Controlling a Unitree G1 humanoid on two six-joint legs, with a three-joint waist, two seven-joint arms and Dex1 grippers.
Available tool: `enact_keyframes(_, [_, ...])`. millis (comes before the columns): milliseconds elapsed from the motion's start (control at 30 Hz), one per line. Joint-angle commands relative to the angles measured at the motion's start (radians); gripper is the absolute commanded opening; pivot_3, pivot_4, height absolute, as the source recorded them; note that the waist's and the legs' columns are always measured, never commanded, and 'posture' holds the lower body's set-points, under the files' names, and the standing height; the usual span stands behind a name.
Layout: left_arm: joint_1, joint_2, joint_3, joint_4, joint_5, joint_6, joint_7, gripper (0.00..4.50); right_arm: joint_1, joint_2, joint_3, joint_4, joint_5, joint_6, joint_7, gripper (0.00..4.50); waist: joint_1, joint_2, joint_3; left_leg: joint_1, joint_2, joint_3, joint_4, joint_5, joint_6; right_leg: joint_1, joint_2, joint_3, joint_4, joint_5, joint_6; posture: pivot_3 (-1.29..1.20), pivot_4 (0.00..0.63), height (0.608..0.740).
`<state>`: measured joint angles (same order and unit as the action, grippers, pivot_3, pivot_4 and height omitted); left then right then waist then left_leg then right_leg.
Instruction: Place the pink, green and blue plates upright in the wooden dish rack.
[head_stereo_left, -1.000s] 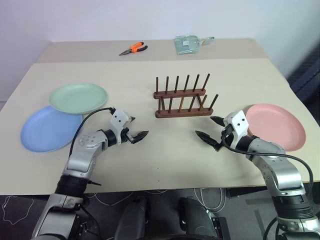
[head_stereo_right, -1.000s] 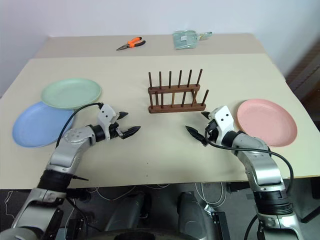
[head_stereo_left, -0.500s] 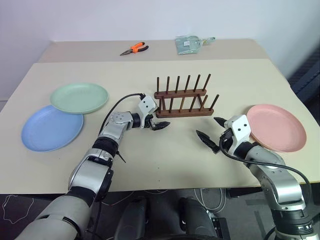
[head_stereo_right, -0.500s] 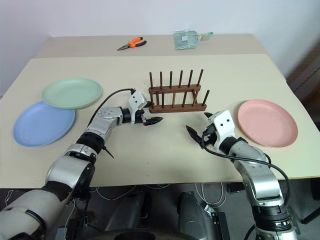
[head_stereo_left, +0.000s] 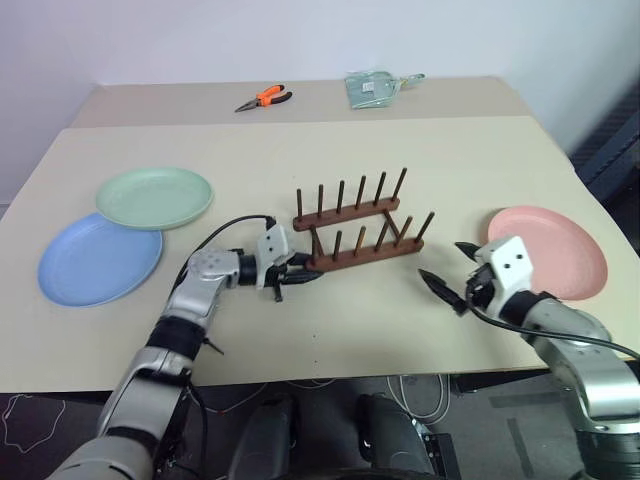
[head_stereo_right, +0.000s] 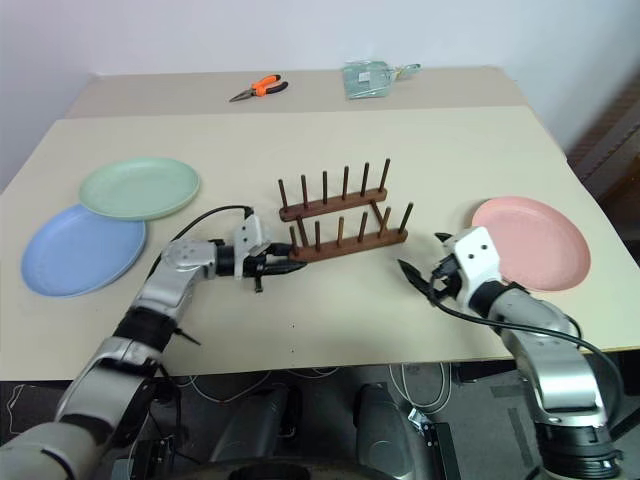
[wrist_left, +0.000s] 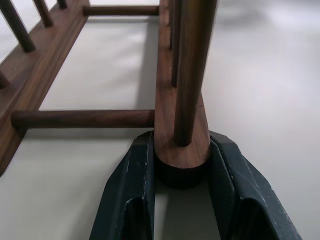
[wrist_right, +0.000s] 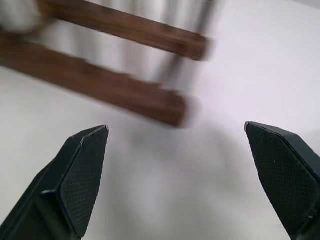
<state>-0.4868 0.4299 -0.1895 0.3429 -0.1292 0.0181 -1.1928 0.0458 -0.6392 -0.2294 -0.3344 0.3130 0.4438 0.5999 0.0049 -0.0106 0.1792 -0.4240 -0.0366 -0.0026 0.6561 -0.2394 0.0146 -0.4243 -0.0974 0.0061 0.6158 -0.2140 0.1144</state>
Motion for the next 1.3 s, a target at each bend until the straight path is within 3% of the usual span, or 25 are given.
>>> enact_keyframes(33, [0.030, 0.041, -0.021, -0.098, -0.017, 0.081, -0.033, 1.28, 0.029, -0.038, -0.058, 0.007, 0.017, -0.024, 0.044, 4.50, 0.004, 0.000, 0.000, 0.000, 0.000, 0.000, 0.000, 0.000, 0.000, 0.000, 0.000, 0.000, 0.000, -0.001, -0.002, 0.00, 0.150, 0.738])
enact_keyframes(133, [0.031, 0.055, -0.011, -0.064, 0.023, 0.088, 0.035, 2.26, 0.059, -0.055, -0.066, 0.021, 0.005, -0.034, 0.063, 4.50, 0.007, 0.000, 0.000, 0.000, 0.000, 0.000, 0.001, 0.000, 0.000, 0.000, 0.000, 0.000, -0.001, -0.001, -0.002, 0.00, 0.150, 0.738])
enact_keyframes(233, [0.048, 0.090, 0.005, -0.063, 0.042, 0.116, 0.082, 3.67, 0.094, -0.068, -0.065, 0.003, 0.013, -0.033, 0.091, 4.50, 0.006, 0.000, 0.000, 0.000, 0.000, 0.000, 0.001, 0.000, 0.000, 0.001, 0.000, 0.000, -0.001, -0.001, -0.002, 0.00, 0.150, 0.738])
enact_keyframes(267, [0.067, 0.110, 0.016, -0.082, 0.031, 0.140, 0.083, 3.67, 0.105, -0.069, -0.058, -0.013, 0.020, -0.031, 0.103, 4.50, 0.003, 0.001, -0.001, 0.000, 0.000, 0.000, 0.001, 0.000, 0.000, 0.001, 0.000, 0.000, 0.000, -0.001, -0.002, 0.00, 0.150, 0.738])
enact_keyframes(333, [0.119, 0.158, 0.033, -0.144, 0.003, 0.190, 0.071, 3.71, 0.122, -0.066, -0.034, -0.050, 0.031, -0.026, 0.123, 3.93, -0.010, 0.001, -0.001, 0.001, 0.001, 0.000, 0.001, 0.000, 0.000, 0.001, 0.001, 0.000, 0.000, -0.001, -0.002, 0.00, 0.150, 0.738])
enact_keyframes(433, [0.214, 0.215, 0.063, -0.282, -0.063, 0.279, 0.054, 2.72, 0.130, -0.049, 0.024, -0.097, 0.029, -0.015, 0.131, 2.63, -0.027, 0.002, -0.002, 0.004, 0.002, 0.001, -0.001, 0.000, 0.000, 0.001, 0.001, 0.002, 0.001, -0.001, -0.002, 0.00, 0.150, 0.738])
enact_keyframes(600, [0.331, 0.210, 0.040, -0.542, -0.169, 0.438, 0.083, 0.12, 0.097, -0.012, 0.127, -0.089, -0.007, -0.015, 0.103, 0.01, -0.015, 0.002, -0.003, 0.009, 0.002, 0.001, -0.005, 0.000, 0.000, 0.005, -0.001, 0.004, -0.001, -0.002, -0.003, 0.00, 0.150, 0.738])
enact_keyframes(767, [0.340, 0.072, -0.037, -0.575, -0.120, 0.501, 0.258, 0.05, 0.013, 0.014, 0.221, -0.010, -0.094, 0.001, 0.039, 0.00, 0.009, 0.002, -0.003, 0.008, -0.001, 0.001, -0.004, 0.000, 0.000, 0.006, -0.002, 0.004, -0.004, -0.003, -0.004, 0.00, 0.150, 0.738])
enact_keyframes(933, [0.259, -0.075, -0.010, -0.403, -0.005, 0.451, 0.528, 0.05, -0.107, 0.095, 0.285, 0.095, -0.182, -0.017, -0.063, 0.00, 0.009, 0.001, -0.004, 0.009, -0.001, 0.001, -0.003, 0.000, 0.000, 0.008, -0.001, 0.003, -0.004, -0.002, -0.004, 0.00, 0.150, 0.738])
enact_keyframes(1033, [0.211, -0.110, 0.007, -0.308, 0.037, 0.399, 0.620, 0.05, -0.177, 0.142, 0.300, 0.178, -0.229, -0.036, -0.122, 0.00, 0.001, 0.000, -0.005, 0.017, -0.001, 0.001, -0.003, 0.000, 0.000, 0.015, 0.000, 0.003, -0.004, -0.003, -0.004, 0.00, 0.150, 0.738])
enact_keyframes(1300, [0.119, -0.150, 0.041, -0.130, 0.041, 0.308, 0.709, 0.05, -0.349, 0.230, 0.305, 0.383, -0.278, -0.091, -0.191, 0.00, -0.013, -0.001, -0.007, 0.018, 0.000, 0.000, -0.004, 0.000, 0.000, 0.015, 0.001, 0.003, -0.003, -0.002, -0.003, 0.00, 0.150, 0.738])
